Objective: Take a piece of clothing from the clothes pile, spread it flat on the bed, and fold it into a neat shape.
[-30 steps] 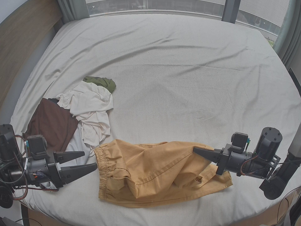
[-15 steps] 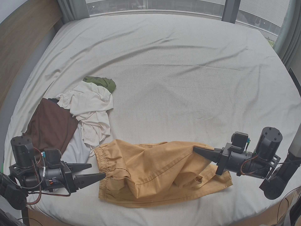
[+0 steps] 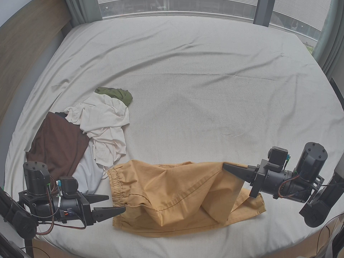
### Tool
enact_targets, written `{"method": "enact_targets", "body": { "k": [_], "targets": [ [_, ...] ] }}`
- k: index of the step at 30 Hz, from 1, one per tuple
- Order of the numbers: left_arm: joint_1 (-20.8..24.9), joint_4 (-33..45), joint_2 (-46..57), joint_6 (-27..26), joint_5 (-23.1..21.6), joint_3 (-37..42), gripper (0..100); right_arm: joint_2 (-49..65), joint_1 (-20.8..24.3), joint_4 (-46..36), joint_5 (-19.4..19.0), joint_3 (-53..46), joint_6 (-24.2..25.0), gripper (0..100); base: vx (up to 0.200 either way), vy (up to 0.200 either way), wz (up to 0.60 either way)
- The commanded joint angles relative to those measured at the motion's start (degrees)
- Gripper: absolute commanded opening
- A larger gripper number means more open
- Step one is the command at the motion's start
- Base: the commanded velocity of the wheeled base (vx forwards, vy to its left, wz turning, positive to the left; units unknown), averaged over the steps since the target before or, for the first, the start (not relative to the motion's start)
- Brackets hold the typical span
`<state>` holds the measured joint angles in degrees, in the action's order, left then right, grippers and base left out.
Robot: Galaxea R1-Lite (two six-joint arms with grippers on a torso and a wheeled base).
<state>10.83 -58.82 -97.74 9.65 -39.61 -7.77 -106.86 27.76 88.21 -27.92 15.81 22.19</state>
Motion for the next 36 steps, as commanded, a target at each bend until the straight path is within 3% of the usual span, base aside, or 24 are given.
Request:
{"method": "enact_targets", "body": {
  "k": [1,7,14,16,31,36],
  "targets": [
    [-0.19,-2.70,-4.03,-0.16,-0.03,0.56,100,0.25,-0.25,0.03,-0.12,0.18,0.14,0,0.000,0.000,0.00],
    [-0.37,-9.65,-8.60,-0.16,-0.03,1.96,100,0.08,-0.07,0.03,-0.12,0.36,0.14,0,0.000,0.000,0.00],
    [-0.28,-22.74,-17.22,-0.16,-0.12,5.48,100,-0.01,-0.16,0.03,-0.21,0.27,0.14,0,0.000,0.000,0.00],
    [-0.19,-29.95,-21.35,0.36,-0.21,6.89,100,0.08,-0.25,0.03,-0.21,0.36,0.05,0,0.000,0.000,0.00],
    [1.66,-30.13,-22.40,1.42,-0.47,4.43,100,-0.10,0.10,0.03,-0.21,0.01,-0.04,0,0.000,0.000,0.00],
    [2.80,-30.21,-21.79,4.06,-0.56,2.93,100,-0.10,0.10,0.03,-0.21,0.01,-0.04,0,0.000,0.000,0.00]
  ]
}}
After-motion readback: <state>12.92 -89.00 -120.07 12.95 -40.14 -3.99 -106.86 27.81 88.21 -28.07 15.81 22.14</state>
